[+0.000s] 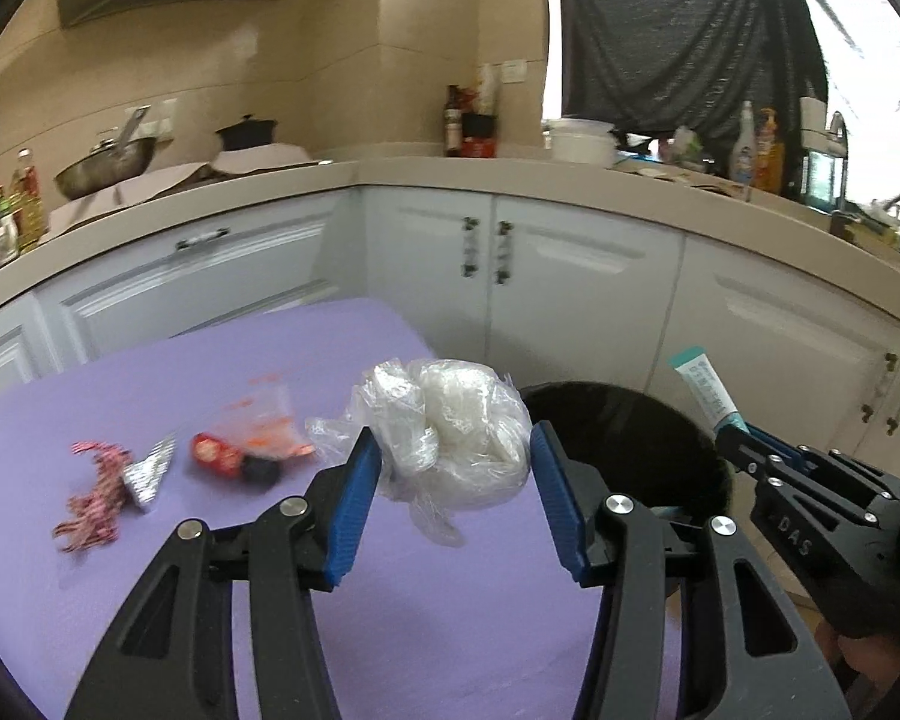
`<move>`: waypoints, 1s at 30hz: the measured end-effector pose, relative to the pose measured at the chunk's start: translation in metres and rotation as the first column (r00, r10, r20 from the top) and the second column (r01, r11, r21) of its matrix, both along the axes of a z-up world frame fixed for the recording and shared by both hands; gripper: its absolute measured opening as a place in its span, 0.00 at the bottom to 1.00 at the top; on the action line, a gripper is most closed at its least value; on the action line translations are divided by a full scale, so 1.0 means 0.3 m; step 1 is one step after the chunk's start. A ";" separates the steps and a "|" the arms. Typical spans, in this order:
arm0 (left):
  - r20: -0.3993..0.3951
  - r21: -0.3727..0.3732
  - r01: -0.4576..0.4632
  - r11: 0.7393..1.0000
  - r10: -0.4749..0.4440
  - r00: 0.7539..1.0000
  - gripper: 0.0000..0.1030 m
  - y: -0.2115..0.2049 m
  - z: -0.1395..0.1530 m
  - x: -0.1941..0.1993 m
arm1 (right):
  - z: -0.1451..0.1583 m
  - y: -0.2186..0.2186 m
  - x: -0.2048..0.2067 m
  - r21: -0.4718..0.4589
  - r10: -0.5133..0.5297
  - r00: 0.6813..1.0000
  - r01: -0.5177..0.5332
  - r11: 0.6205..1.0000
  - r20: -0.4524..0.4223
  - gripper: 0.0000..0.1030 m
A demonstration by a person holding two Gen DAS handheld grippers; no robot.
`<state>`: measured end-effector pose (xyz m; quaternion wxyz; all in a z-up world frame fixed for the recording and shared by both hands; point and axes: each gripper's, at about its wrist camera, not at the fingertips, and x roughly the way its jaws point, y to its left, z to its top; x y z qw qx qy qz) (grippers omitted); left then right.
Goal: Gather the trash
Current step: 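Carry the bag and tube over the bin and open both grippers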
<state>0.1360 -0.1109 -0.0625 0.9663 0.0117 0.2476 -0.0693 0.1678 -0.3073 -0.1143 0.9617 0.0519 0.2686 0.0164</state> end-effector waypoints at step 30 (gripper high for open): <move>-0.157 -0.024 0.093 0.995 -0.096 0.983 0.51 -0.313 -0.104 0.275 | -0.151 -0.218 0.240 0.010 -0.088 0.995 0.088 0.996 -0.051 0.11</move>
